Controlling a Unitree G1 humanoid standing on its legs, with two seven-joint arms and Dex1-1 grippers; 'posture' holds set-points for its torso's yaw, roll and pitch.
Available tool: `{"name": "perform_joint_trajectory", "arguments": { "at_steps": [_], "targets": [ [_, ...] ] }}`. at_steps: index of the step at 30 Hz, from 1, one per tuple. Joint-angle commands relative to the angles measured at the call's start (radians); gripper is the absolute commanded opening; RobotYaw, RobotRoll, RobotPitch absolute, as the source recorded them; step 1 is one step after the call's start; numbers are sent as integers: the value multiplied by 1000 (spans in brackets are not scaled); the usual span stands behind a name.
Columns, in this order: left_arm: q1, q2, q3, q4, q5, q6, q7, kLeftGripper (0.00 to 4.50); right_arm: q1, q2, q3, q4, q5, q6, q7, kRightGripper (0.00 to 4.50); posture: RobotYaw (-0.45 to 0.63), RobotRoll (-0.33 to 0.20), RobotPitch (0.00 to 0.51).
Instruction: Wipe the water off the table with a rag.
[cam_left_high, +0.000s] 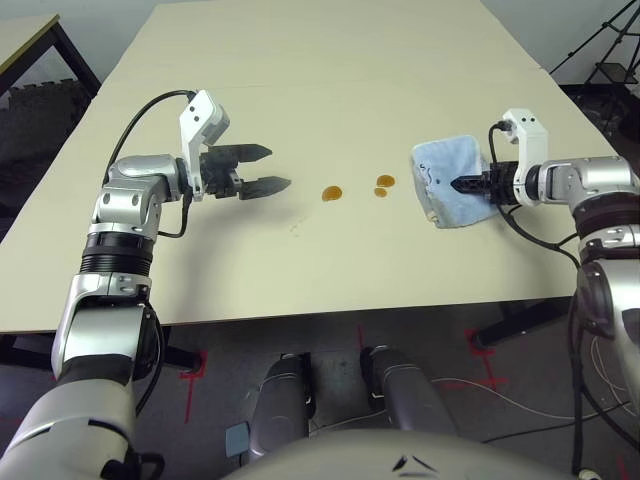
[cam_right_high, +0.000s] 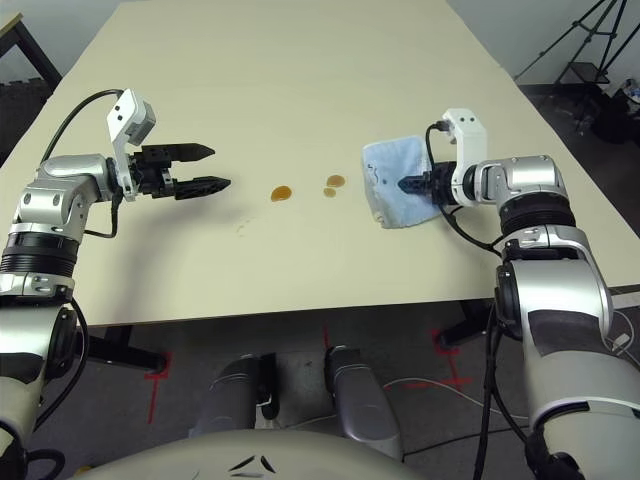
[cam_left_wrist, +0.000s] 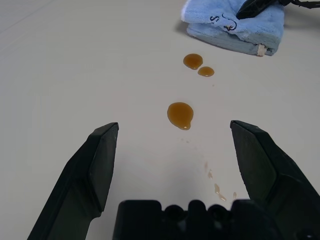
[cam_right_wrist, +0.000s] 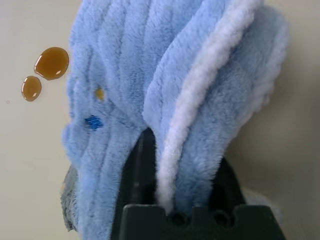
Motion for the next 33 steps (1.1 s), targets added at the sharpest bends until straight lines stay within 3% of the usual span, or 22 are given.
{"name": "perform_joint_trajectory", "arguments": {
  "at_steps": [1,19,25,33],
  "targets": [
    [-5,0,-3,16,8,-8,-2,4500,20,-2,-18,-20,9,19,-8,38,-179,0,126],
    [-2,11,-3,23,10,-19,-16,4500,-92,15,-233,-211,193,193,-121,38,-184,0,117],
    [-4,7,-5,25,10,-20,-16,4500,-98,78,-236,-245,217,227,-184,38,-189,0,120],
    [3,9,-4,20,8,-17,-15,4500,-48,169,-164,-162,153,148,-250,38,-178,0,123]
  ]
}}
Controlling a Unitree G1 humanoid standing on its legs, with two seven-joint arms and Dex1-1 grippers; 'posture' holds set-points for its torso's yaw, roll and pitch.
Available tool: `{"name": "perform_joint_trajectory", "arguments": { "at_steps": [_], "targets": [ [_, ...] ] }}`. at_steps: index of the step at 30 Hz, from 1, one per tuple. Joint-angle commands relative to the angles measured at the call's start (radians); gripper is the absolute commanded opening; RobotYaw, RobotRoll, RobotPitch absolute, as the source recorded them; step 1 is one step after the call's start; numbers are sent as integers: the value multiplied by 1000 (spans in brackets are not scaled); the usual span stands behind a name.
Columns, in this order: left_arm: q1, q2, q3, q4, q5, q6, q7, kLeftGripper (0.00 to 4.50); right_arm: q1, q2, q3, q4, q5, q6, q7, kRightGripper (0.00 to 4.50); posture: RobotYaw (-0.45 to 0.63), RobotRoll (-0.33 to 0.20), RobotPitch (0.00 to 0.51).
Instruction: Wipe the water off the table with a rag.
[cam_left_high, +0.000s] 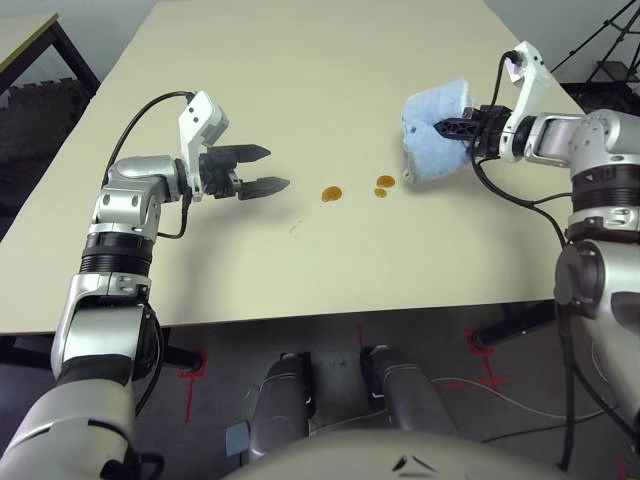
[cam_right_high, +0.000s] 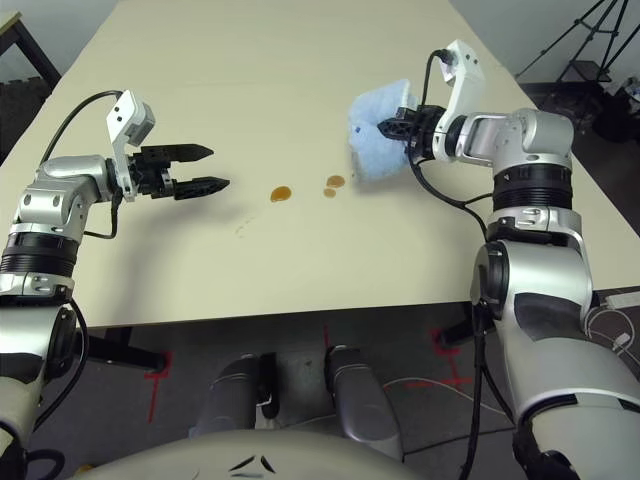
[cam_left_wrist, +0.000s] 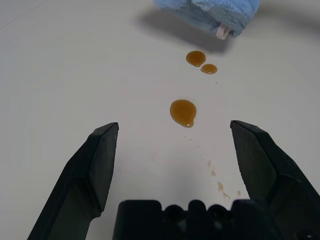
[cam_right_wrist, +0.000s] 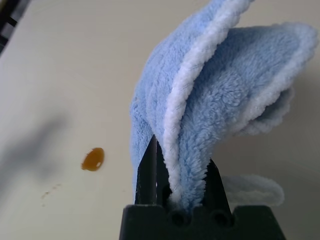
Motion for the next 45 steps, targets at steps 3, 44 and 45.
{"name": "perform_joint_trajectory", "arguments": {
  "at_steps": [3,44,45],
  "targets": [
    [10,10,-1,-11,4,1,-6,4500,53,45,71,74,-58,-64,-23,38,-173,0,124],
    [22,13,4,-23,5,5,1,4500,5,30,-16,207,-73,-237,-260,38,-172,0,124],
    [22,13,4,-23,5,5,0,4500,3,38,-15,208,-69,-232,-258,38,-172,0,124]
  ]
}}
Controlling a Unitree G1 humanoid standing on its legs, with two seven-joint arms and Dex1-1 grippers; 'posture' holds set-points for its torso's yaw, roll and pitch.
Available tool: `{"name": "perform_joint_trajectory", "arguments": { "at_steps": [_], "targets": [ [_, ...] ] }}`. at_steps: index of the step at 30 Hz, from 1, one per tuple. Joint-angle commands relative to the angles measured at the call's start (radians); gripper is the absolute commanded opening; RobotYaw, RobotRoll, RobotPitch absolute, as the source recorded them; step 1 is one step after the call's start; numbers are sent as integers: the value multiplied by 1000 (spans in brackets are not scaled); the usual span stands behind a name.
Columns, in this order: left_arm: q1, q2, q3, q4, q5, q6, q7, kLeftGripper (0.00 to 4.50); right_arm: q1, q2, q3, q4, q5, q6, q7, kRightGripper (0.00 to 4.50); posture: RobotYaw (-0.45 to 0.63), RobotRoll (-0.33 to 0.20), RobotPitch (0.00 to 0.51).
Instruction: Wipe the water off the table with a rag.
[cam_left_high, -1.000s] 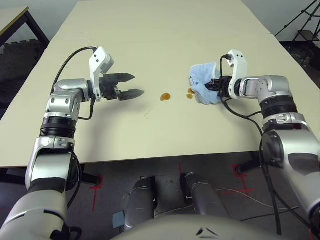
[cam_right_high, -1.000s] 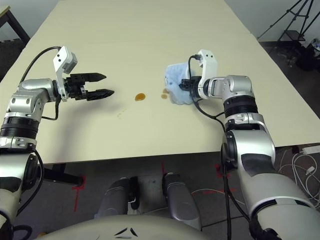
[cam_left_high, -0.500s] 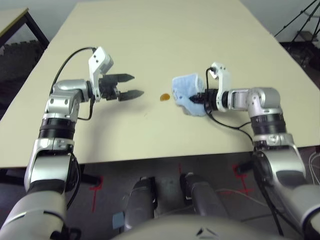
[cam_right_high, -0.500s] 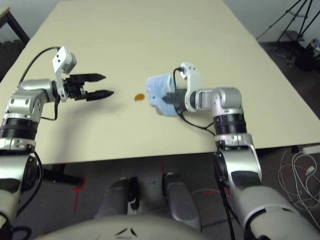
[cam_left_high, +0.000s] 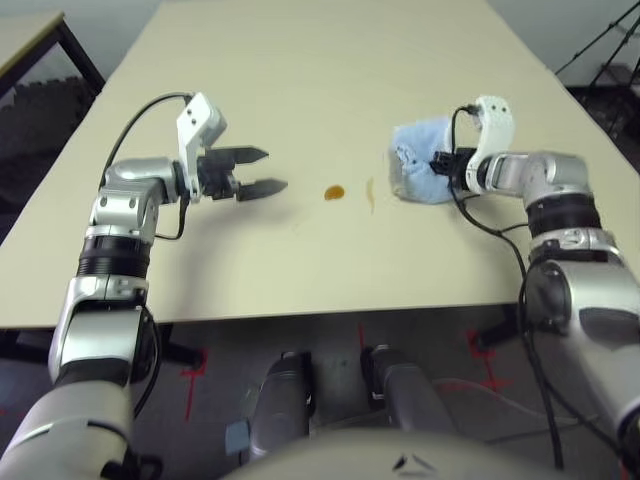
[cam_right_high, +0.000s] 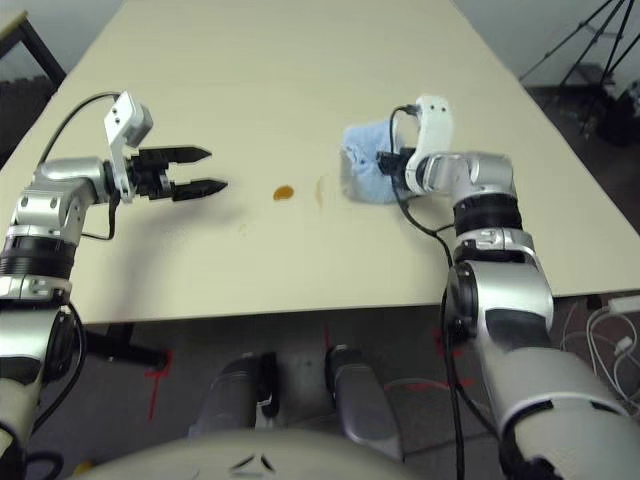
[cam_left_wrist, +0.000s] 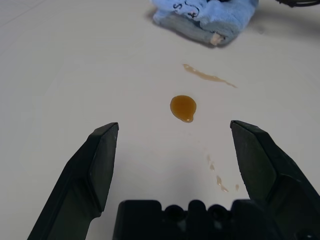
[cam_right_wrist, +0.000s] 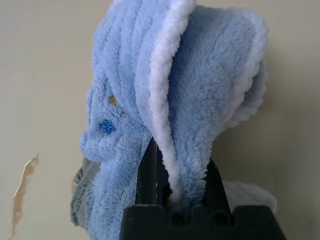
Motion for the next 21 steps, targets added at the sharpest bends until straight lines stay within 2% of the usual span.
{"name": "perform_joint_trajectory", "arguments": {
  "at_steps": [1,5,9,21],
  "targets": [
    [3,6,-2,6,6,-5,-1,4500,-11,24,-12,21,8,3,0,38,-172,0,124],
    [1,8,-2,11,8,-7,-3,4500,27,94,0,-51,28,76,-2,38,-173,0,127],
    [-2,16,1,19,8,-9,-8,4500,90,201,6,-165,47,157,-40,38,-171,0,127],
    [36,53,18,-12,-6,2,-18,4500,150,386,9,-330,79,280,-123,38,-150,0,135]
  ]
}}
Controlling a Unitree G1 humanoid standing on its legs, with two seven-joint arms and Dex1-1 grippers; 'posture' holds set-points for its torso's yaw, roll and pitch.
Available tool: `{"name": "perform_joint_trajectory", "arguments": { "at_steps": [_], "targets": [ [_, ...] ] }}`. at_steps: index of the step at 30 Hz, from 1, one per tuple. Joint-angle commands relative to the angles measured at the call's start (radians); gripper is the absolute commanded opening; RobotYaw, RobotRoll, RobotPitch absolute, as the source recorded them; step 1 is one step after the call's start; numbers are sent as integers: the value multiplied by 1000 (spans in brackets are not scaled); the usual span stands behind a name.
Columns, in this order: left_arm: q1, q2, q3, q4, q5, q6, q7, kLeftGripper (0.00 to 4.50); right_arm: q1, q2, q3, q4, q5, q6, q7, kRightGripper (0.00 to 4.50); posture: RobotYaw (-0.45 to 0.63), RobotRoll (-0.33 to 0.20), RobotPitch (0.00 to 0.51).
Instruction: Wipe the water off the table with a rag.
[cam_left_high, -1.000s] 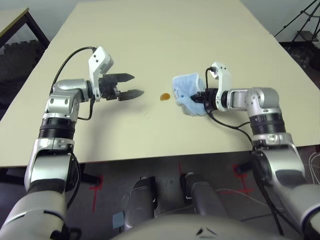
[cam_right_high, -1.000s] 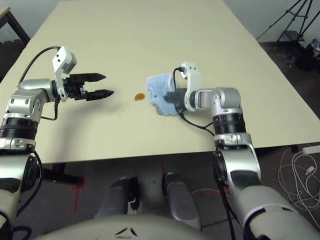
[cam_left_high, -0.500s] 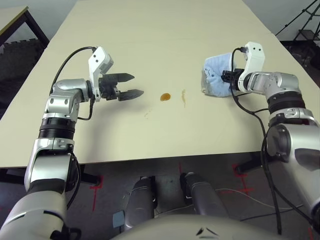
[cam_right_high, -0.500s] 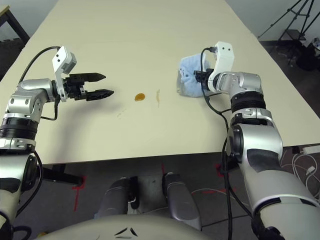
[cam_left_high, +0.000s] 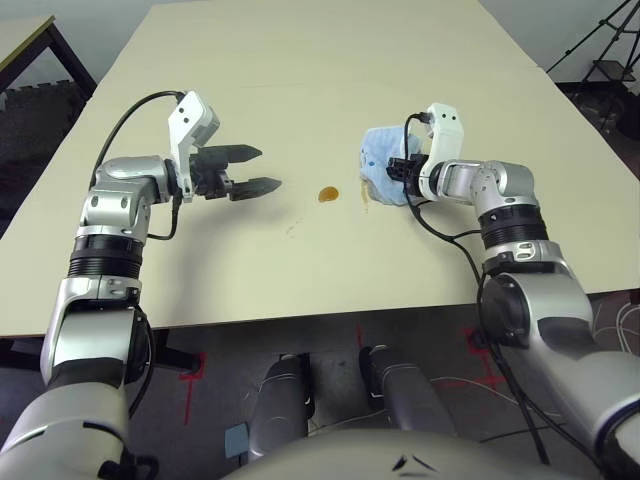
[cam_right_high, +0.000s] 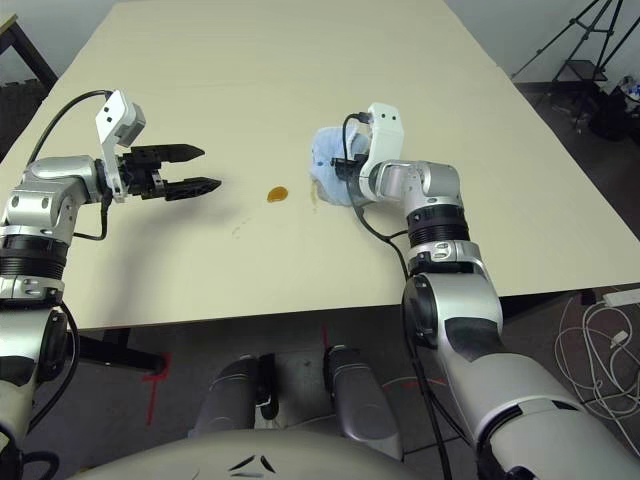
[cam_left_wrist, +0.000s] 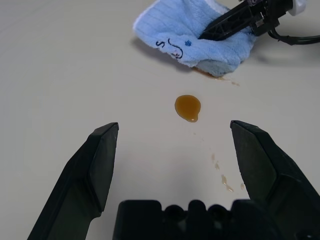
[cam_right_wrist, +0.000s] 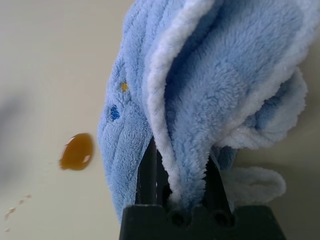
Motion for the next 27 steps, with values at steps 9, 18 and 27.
{"name": "perform_joint_trajectory", "arguments": {
  "at_steps": [9,18,27],
  "targets": [
    [35,28,7,-37,-16,22,-8,4500,112,187,91,-164,63,240,3,38,-143,0,142],
    [42,24,8,-49,-19,31,-3,4500,191,167,282,-293,87,355,106,38,-142,0,145],
    [41,22,9,-47,-17,31,2,4500,84,40,148,-55,5,87,18,38,-145,0,142]
  ]
}}
